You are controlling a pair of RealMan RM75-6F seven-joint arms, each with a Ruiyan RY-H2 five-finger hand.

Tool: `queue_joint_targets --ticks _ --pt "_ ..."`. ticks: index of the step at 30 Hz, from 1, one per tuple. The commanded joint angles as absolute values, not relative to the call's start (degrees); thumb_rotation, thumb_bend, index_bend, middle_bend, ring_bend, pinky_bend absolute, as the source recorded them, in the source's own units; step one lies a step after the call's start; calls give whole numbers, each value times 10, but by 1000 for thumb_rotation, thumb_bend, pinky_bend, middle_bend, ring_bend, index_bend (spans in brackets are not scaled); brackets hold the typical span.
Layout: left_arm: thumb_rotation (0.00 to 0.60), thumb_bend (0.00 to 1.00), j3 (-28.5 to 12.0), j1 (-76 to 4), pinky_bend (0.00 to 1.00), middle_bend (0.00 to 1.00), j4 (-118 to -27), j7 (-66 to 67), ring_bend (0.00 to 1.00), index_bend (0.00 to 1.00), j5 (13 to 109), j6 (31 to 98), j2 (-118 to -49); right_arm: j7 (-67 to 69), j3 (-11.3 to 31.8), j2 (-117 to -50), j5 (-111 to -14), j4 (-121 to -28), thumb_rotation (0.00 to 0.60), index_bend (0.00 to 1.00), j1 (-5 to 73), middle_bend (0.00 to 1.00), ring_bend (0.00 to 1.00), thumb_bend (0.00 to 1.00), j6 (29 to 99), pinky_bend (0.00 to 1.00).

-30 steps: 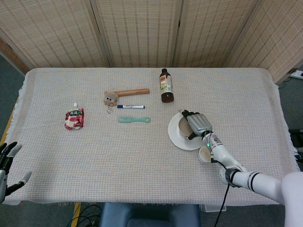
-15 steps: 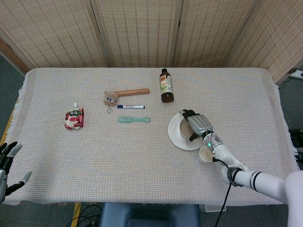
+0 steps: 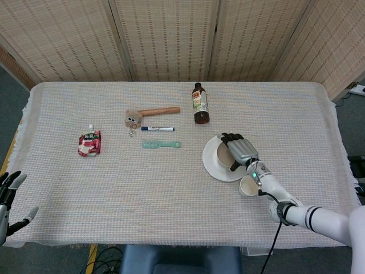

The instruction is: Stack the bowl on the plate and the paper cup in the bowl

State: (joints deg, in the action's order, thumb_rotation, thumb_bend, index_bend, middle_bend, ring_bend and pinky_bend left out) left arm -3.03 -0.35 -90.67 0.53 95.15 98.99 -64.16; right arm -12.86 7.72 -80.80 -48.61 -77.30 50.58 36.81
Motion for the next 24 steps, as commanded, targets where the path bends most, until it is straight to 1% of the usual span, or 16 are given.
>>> queue_joint_targets --ticks 1,10,14,16,19,24 --pt "600 258 -31 -4 449 157 -906 5 111 154 951 989 -642 -133 76 -783 -483 -803 600 0 506 0 0 58 371 0" --pt "600 258 -31 -7 449 157 -905 11 111 154 949 982 -644 -119 90 -708 -517 -911 600 0 487 0 0 54 421 0" --pt "600 258 -31 -9 449 157 -904 14 111 154 947 978 -646 -100 96 -663 -548 -965 600 0 477 0 0 54 425 0" --pt "600 258 -30 -9 449 157 -904 18 111 154 948 978 -647 -92 95 -632 -559 -999 600 0 474 0 0 54 415 0" --pt "600 258 -30 -9 449 157 -904 23 111 154 950 979 -649 -100 86 -582 -574 -1045 600 0 471 0 0 54 403 0" --pt "600 258 -30 -10 449 157 -904 25 111 154 950 979 -650 -160 56 -514 -587 -1119 600 0 459 0 0 54 425 0"
